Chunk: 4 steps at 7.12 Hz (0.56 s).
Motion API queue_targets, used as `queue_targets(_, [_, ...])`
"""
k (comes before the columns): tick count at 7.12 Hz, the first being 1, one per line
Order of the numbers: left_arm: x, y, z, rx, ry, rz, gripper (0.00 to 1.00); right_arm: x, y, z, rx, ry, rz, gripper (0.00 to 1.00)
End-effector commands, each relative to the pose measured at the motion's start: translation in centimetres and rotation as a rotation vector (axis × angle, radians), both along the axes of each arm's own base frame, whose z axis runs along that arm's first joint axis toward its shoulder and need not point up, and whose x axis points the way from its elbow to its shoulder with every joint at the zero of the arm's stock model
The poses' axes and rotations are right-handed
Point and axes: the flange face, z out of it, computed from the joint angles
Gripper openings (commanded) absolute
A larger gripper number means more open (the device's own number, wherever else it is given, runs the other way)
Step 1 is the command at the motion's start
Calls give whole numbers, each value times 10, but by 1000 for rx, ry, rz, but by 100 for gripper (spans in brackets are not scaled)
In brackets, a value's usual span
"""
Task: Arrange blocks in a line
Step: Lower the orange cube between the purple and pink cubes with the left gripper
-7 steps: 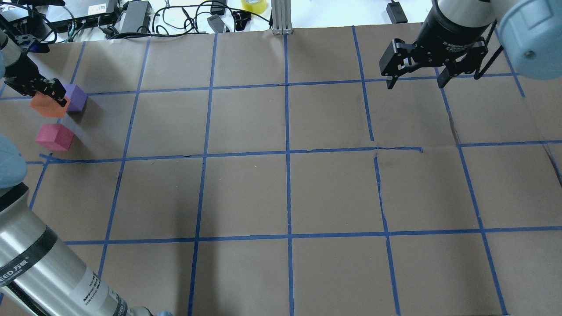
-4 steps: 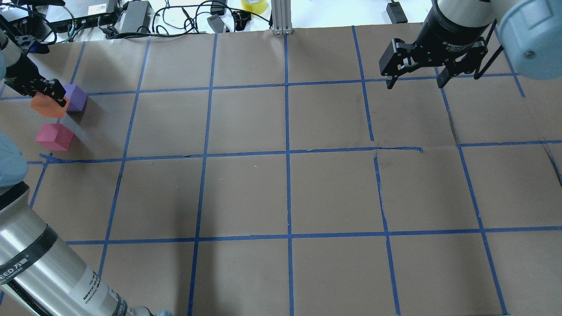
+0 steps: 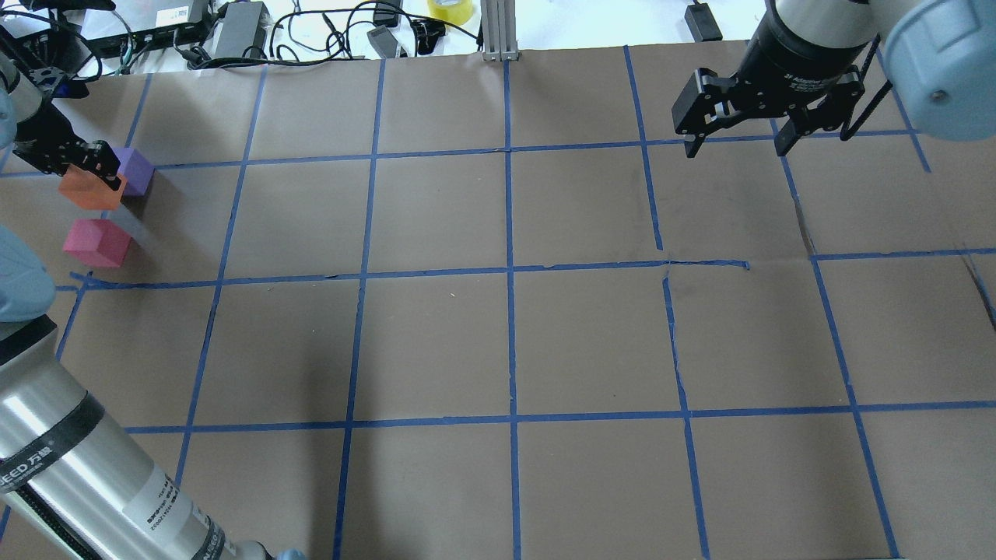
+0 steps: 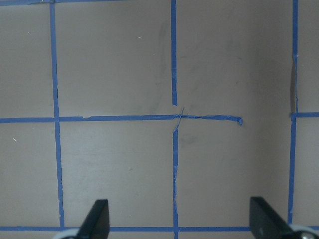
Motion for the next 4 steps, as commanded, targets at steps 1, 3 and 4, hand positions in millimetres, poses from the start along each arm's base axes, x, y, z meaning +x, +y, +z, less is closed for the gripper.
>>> queue_targets(1, [-1, 3, -11, 18, 11, -1, 0, 0, 0, 0, 0, 0, 0, 100])
queue_targets(3, [-1, 5, -30, 44, 17, -8, 0, 0, 0, 0, 0, 0, 0, 100])
queue_targets(4, [-1, 5, -36, 44, 17, -10, 0, 0, 0, 0, 0, 0, 0, 100])
